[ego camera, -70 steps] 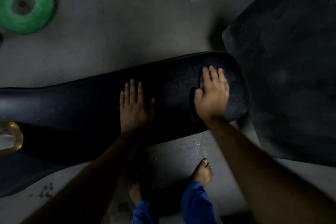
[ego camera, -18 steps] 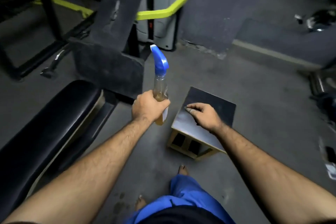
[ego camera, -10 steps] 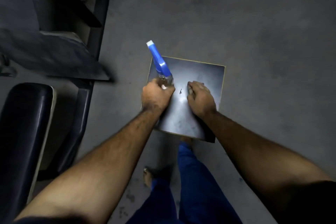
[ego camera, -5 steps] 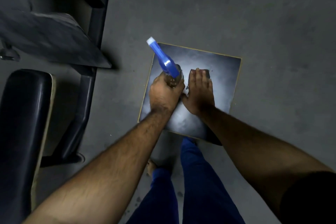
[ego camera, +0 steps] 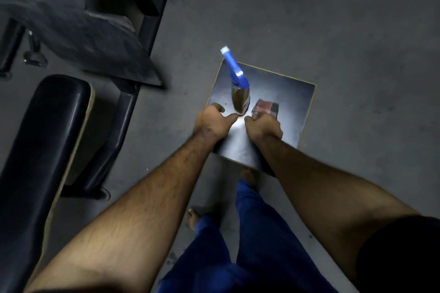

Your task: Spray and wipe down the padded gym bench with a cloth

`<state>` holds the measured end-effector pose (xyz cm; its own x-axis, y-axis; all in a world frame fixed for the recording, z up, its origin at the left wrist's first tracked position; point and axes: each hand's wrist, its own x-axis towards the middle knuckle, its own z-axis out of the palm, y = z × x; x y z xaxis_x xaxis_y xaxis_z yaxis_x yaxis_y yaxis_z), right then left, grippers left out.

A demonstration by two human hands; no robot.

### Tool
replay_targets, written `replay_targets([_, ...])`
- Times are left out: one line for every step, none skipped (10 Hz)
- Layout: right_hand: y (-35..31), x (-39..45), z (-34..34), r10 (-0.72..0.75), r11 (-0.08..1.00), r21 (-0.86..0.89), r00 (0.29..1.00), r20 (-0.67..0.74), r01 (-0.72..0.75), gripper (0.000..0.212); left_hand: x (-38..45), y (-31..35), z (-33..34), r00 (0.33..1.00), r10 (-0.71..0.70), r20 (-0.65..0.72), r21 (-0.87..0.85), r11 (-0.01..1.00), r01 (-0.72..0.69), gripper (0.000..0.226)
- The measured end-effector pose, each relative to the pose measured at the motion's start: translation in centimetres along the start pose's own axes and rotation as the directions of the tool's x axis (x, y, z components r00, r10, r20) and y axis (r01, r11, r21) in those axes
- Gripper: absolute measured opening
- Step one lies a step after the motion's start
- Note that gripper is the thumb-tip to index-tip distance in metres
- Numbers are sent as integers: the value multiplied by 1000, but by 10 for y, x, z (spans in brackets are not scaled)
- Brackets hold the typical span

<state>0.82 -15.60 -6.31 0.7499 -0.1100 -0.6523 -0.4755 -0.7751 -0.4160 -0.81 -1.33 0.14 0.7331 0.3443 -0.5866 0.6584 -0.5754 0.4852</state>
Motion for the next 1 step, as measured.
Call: replay_targets([-13,-32,2,126,990,63,992,-22,-124,52,-23,-18,-23,999,-32,-26,-44,999,31,44])
